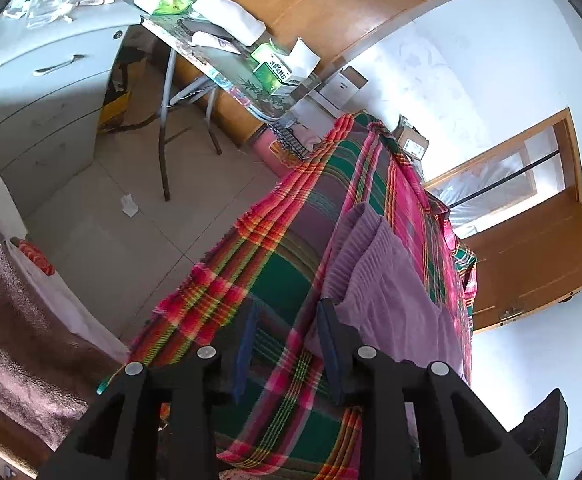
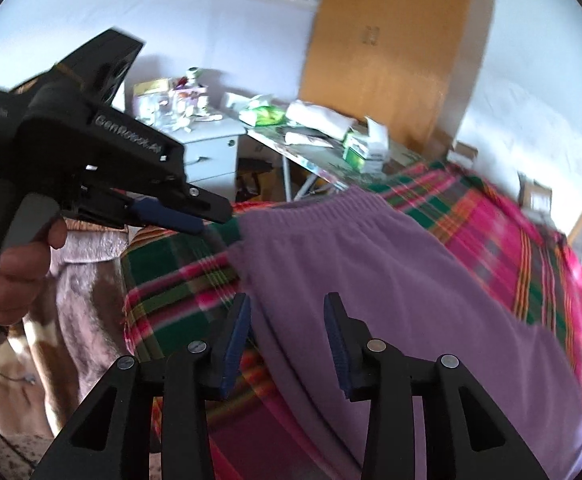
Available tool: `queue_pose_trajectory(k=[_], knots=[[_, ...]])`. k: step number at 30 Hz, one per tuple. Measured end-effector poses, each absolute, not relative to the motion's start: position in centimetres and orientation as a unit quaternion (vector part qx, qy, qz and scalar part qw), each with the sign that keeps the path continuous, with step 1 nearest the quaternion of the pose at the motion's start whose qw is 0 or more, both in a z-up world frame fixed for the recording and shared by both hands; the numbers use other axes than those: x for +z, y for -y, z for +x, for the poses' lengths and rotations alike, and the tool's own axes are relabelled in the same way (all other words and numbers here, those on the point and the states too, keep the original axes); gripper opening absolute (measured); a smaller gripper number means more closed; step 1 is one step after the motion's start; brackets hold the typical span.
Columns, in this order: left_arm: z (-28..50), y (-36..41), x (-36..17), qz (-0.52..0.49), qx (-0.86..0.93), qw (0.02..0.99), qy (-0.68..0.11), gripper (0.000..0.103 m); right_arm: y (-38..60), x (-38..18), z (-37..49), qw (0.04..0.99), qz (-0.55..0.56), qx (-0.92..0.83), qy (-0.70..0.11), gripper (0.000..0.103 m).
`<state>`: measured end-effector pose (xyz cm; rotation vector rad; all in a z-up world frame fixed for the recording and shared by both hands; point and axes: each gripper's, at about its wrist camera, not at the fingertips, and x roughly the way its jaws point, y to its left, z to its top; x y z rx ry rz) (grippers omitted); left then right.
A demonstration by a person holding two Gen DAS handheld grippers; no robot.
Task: Fold clothes
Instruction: 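Grasp the purple waistband edge with the right tool beside the left tool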
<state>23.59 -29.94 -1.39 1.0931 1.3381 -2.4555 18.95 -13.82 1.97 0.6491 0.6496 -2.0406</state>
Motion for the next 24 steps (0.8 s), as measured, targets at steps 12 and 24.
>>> queue_pose_trajectory(k=[12,24], knots=[[23.3,30.8,-1.7,0.363,-0.809,0.058,-0.459,0.036,17.4,0.2,19.3,0.392,0.247,-0.819,-0.337,0.04],[20.7,31.5,-0.6,0.37,-0.806,0.033,-0.46,0.047,18.1,0.3,19.3,0.376,0.225,-0.833,-0.338,0.011]])
